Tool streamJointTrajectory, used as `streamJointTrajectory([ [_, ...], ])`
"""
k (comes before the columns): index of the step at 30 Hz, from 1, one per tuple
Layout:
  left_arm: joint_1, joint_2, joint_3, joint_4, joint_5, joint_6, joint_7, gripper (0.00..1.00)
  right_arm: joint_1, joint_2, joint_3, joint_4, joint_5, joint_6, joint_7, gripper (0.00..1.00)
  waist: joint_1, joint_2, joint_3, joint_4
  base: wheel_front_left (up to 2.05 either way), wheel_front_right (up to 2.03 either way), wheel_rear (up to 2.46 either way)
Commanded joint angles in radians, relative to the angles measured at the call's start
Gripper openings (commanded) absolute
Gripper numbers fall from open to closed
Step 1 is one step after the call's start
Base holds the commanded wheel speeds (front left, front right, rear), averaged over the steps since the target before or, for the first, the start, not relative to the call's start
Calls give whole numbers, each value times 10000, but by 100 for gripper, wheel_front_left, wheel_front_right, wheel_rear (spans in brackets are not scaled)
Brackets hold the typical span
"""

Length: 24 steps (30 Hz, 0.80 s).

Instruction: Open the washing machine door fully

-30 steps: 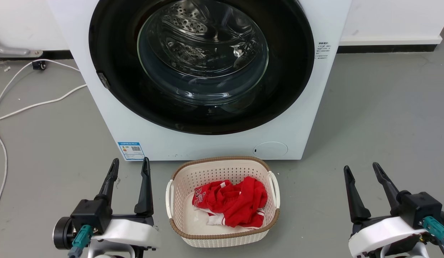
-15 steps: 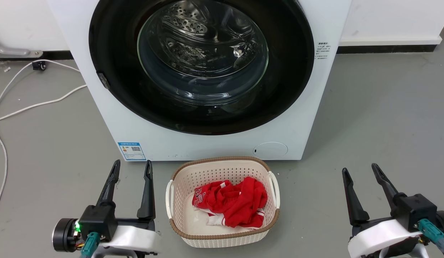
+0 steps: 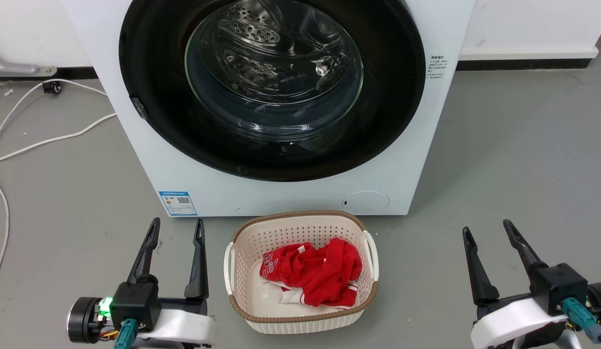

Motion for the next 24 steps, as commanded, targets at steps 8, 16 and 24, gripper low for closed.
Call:
streamJointTrajectory([
  [8, 72, -104, 124, 36, -24, -85, -73, 100, 98, 42, -1, -44, 135, -3, 43, 100, 0, 0, 11, 15, 0, 0, 0],
  [16, 64, -154, 226, 59, -40, -155, -71, 100, 101, 42, 19, 57, 302, -3, 161, 0, 0, 0, 38, 20, 0, 0, 0],
  [24, 19, -196, 305, 48, 32, -177, -62, 100, -23, 42, -34, 99, 898, -5, 98, 0, 0, 0, 88, 8, 0, 0, 0],
])
